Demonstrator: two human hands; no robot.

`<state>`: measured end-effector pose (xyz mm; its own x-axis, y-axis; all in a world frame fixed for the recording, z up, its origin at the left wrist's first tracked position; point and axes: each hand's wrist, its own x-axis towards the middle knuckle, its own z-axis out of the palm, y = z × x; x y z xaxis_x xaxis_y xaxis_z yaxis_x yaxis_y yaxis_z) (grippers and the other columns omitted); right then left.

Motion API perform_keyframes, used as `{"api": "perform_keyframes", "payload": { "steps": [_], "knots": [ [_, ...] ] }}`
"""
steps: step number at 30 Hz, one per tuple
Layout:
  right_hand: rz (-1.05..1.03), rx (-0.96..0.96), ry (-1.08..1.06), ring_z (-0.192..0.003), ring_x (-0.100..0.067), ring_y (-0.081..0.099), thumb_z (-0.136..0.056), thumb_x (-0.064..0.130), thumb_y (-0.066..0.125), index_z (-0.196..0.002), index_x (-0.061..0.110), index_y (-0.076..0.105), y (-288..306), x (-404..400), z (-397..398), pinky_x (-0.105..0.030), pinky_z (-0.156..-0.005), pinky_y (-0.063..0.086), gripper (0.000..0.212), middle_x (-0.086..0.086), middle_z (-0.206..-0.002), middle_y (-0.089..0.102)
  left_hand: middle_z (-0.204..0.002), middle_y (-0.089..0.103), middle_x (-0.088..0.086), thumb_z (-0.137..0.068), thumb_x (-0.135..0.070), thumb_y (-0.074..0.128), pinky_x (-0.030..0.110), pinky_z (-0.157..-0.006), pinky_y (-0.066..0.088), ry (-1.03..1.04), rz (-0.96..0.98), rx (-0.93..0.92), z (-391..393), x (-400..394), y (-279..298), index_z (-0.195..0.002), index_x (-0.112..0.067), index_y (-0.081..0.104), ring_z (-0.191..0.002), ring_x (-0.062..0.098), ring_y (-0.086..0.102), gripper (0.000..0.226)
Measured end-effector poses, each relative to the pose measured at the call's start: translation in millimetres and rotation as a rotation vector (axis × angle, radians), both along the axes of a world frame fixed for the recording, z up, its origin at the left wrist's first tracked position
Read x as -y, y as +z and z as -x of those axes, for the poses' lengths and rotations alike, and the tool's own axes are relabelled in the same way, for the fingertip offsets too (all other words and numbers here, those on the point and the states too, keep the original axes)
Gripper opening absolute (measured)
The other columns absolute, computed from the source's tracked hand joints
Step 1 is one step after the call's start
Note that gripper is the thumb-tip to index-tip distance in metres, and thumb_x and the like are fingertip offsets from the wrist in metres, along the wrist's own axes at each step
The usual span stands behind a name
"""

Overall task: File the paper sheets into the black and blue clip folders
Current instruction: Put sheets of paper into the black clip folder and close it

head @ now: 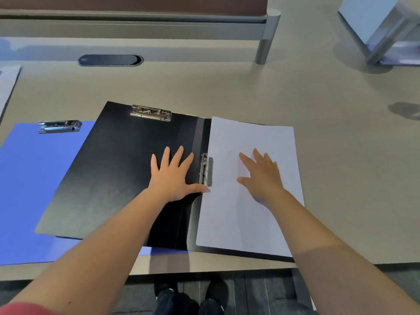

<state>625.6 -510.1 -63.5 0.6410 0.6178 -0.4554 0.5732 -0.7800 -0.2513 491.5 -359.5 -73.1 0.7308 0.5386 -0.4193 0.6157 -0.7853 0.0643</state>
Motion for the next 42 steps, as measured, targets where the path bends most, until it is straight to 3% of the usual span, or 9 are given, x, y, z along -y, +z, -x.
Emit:
{"api": "perform_keyframes", "payload": {
  "steps": [7, 10, 14, 20, 24, 26, 34, 38, 42],
  "knots": [
    [-0.187, -0.106, -0.124, -0.129, -0.03, 0.043, -0.089, 0.005, 0.046, -0.133, 0.009, 0.049, 20, -13, 46, -0.04, -0.104, 0.041, 0.044, -0.013, -0.139, 0.048, -0.147, 0.042, 0.006, -0.09, -0.034, 0.05, 0.039, -0.11, 0.031, 0.233, 0.085, 0.343, 44, -20, 31, -0.137, -0.014, 0.044, -0.136, 0.025, 0.037, 0.051],
    [-0.279, -0.118, -0.127, -0.121, -0.031, 0.051, -0.089, 0.008, 0.05, -0.127, 0.006, 0.055, 25, -29, 78, -0.035, -0.098, 0.046, 0.038, -0.015, -0.132, 0.055, -0.149, 0.037, 0.01, -0.088, -0.033, 0.053, 0.044, -0.114, 0.023, 0.374, -0.036, 0.354, 80, -33, 38, -0.136, -0.019, 0.045, -0.141, 0.028, 0.027, 0.05],
    [-0.32, -0.134, -0.051, -0.13, -0.026, 0.043, -0.09, 0.017, 0.053, -0.134, 0.012, 0.049, 34, -45, 125, -0.033, -0.106, 0.036, 0.044, -0.009, -0.141, 0.047, -0.158, 0.01, 0.015, -0.087, -0.038, 0.052, 0.052, -0.116, 0.009, 0.677, 0.037, 0.249, 128, -48, 42, -0.144, -0.02, 0.026, -0.146, 0.037, 0.007, 0.066],
    [-0.364, -0.225, -0.003, -0.135, -0.024, 0.036, -0.086, 0.032, 0.06, -0.142, 0.012, 0.035, 37, -62, 193, -0.038, -0.109, 0.034, 0.064, -0.008, -0.147, 0.039, -0.139, 0.048, 0.017, -0.088, -0.039, 0.048, 0.041, -0.099, 0.039, 0.96, 0.373, 0.538, 183, -70, 50, -0.132, -0.005, 0.042, -0.123, 0.035, 0.047, 0.056],
    [-0.444, -0.307, 0.015, -0.144, -0.022, 0.021, -0.076, 0.041, 0.069, -0.149, 0.015, 0.016, 46, -70, 222, -0.04, -0.115, 0.027, 0.093, -0.004, -0.157, 0.022, -0.057, 0.069, 0.005, -0.092, -0.039, 0.04, 0.027, -0.059, 0.046, 1.067, 0.907, 0.891, 200, -79, 75, -0.089, -0.011, 0.058, -0.051, 0.017, 0.061, 0.034],
    [-0.473, -0.275, 0.047, -0.146, -0.022, 0.015, -0.075, 0.044, 0.069, -0.15, 0.016, 0.011, 53, -72, 231, -0.041, -0.118, 0.023, 0.099, -0.002, -0.159, 0.015, -0.044, 0.066, -0.005, -0.095, -0.038, 0.034, 0.026, -0.064, 0.045, 0.978, 1.093, 0.94, 202, -75, 84, -0.076, -0.014, 0.059, -0.051, 0.012, 0.061, 0.039],
    [-0.717, -0.045, 0.021, -0.123, -0.026, 0.052, -0.094, 0.028, 0.044, -0.144, 0.017, 0.029, 86, -48, 222, -0.032, -0.094, 0.042, 0.053, -0.005, -0.142, 0.049, -0.094, 0.065, -0.003, -0.097, -0.035, 0.031, 0.031, -0.081, 0.044, 0.716, 1.311, 0.851, 171, -30, 107, -0.083, -0.021, 0.067, -0.088, 0.015, 0.059, 0.041],
    [-0.854, 0.004, -0.097, -0.08, -0.018, 0.063, -0.09, 0.036, 0.039, -0.135, 0.011, 0.039, 104, -13, 199, -0.027, -0.07, 0.05, 0.052, -0.002, -0.095, 0.067, -0.113, 0.057, 0.003, -0.097, -0.034, 0.034, 0.035, -0.094, 0.038, 0.709, 1.214, 0.75, 144, -4, 105, -0.11, -0.015, 0.055, -0.095, 0.018, 0.057, 0.031],
    [-1.067, -0.018, -0.355, -0.053, -0.002, 0.048, -0.078, 0.032, 0.037, -0.108, 0.01, 0.053, 107, 35, 161, -0.015, -0.05, 0.035, 0.04, 0.012, -0.063, 0.048, -0.117, 0.053, 0.005, -0.095, -0.032, 0.042, 0.035, -0.094, 0.037, 0.703, 1.065, 0.602, 113, 33, 86, -0.121, -0.01, 0.054, -0.107, 0.023, 0.049, 0.036]
  ]
}}
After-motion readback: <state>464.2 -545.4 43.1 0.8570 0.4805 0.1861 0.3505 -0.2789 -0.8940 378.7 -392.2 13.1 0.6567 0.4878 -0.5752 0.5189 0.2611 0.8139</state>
